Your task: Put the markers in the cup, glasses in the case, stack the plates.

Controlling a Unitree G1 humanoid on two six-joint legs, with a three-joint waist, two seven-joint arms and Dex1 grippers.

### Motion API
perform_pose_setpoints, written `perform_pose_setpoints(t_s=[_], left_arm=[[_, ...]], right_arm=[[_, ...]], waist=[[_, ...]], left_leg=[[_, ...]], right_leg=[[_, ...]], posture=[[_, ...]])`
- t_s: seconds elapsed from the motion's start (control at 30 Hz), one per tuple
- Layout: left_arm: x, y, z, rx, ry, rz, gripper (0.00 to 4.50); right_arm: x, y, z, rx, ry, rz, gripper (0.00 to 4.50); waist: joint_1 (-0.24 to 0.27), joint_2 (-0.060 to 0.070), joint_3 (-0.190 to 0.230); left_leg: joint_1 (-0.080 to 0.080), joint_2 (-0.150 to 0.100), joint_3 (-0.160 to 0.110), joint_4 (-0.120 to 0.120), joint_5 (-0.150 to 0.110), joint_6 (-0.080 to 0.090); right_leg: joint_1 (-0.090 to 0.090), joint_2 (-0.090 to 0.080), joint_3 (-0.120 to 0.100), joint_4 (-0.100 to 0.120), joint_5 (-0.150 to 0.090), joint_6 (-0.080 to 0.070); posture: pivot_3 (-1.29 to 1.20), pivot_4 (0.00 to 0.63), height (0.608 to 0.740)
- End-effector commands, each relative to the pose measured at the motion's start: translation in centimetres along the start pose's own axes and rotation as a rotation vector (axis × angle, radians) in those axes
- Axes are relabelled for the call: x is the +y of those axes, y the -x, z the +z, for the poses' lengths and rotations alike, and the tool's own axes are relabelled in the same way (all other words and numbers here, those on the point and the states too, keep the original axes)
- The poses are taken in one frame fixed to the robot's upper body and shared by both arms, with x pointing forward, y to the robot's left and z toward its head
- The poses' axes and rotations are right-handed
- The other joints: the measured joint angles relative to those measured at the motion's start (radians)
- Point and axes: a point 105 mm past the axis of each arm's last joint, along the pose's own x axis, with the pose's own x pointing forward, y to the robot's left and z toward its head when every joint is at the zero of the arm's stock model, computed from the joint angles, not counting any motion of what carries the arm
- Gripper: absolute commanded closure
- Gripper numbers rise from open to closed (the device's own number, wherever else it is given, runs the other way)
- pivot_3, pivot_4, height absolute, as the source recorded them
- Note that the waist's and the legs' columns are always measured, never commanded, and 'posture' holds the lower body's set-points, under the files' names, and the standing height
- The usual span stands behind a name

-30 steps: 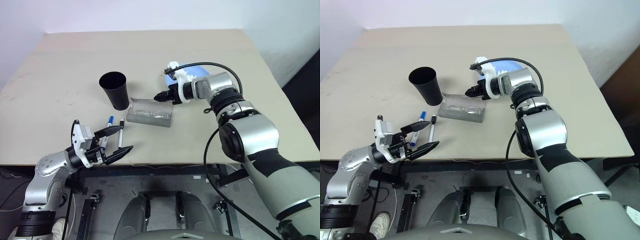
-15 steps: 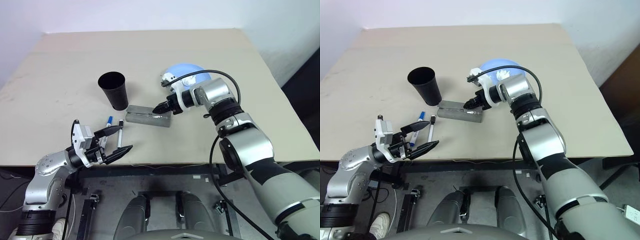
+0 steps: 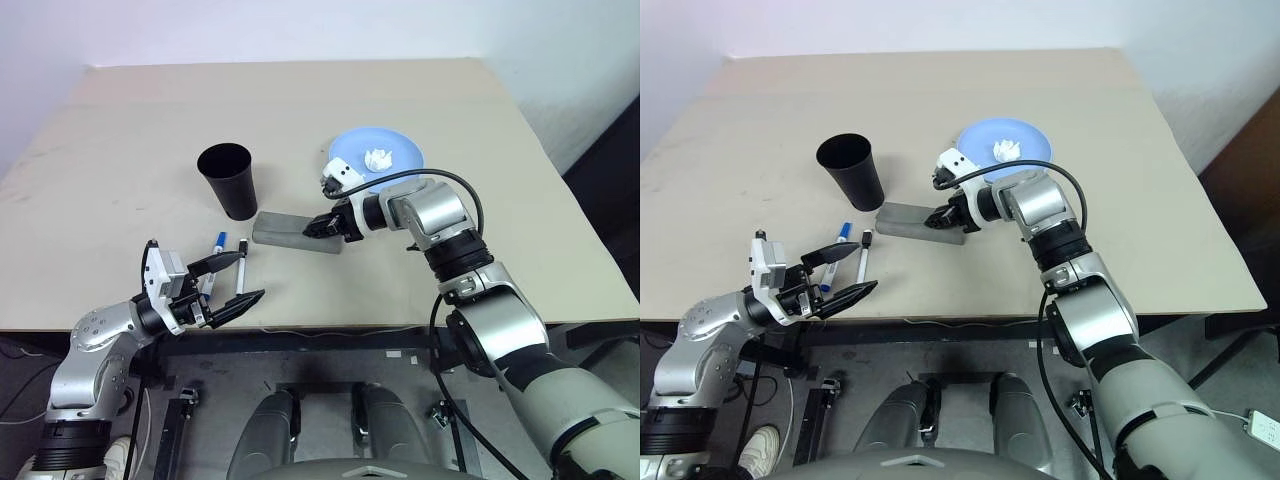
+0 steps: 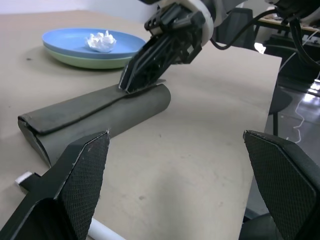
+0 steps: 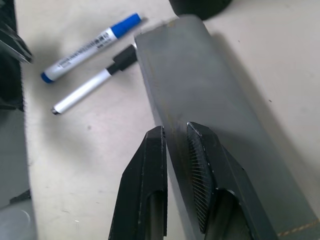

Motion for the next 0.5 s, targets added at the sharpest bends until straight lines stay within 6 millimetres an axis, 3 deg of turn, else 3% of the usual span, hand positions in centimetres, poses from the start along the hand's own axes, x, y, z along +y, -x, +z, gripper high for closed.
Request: perform_pose_setpoints(t_s=[0.03, 0.27, 0.4, 0.5], left_arm=[[0.0, 0.2, 0.9, -0.012, -0.04, -0.006, 0.0], [0.3, -0.1, 1.1, -0.015, -0.04, -0.006, 0.0], [0.1, -0.2, 1.2, -0.019, -0.039, -0.005, 0.0], [0.1, 0.0, 1.4, -0.023, -0.039, 0.003, 0.0]], right_arm=[[1.1, 1.2, 2.6, -0.08, -0.031, 0.061, 3.77], [-0.5, 1.5, 5.6, -0.271, -0.026, -0.033, 3.77], [-1.1, 0.4, 4.3, -0.265, -0.006, -0.07, 3.77], [-1.1, -0.5, 2.6, -0.232, 0.12, -0.106, 3.77]], waist=[[0.0, 0.0, 0.0], [0.0, 0.0, 0.0], [0.0, 0.0, 0.0], [0.0, 0.0, 0.0]], left_leg=[[0.0, 0.0, 0.0, 0.0, 0.0, 0.0], [-0.001, 0.0, 0.0, 0.001, 0.0, 0.0], [-0.001, 0.0, 0.0, 0.0, 0.0, 0.0], [-0.001, 0.0, 0.0, 0.0, 0.0, 0.0]], right_leg=[[0.0, 0.0, 0.0, 0.0, 0.0, 0.0], [0.0, 0.0, 0.0, -0.001, 0.0, -0.001], [0.0, 0.0, 0.0, -0.001, 0.0, 0.0], [0.0, 0.0, 0.0, -0.001, 0.001, 0.002]], posture=[[0.0, 0.15, 0.735], [0.0, 0.15, 0.735], [0.0, 0.15, 0.735], [0.0, 0.15, 0.735]])
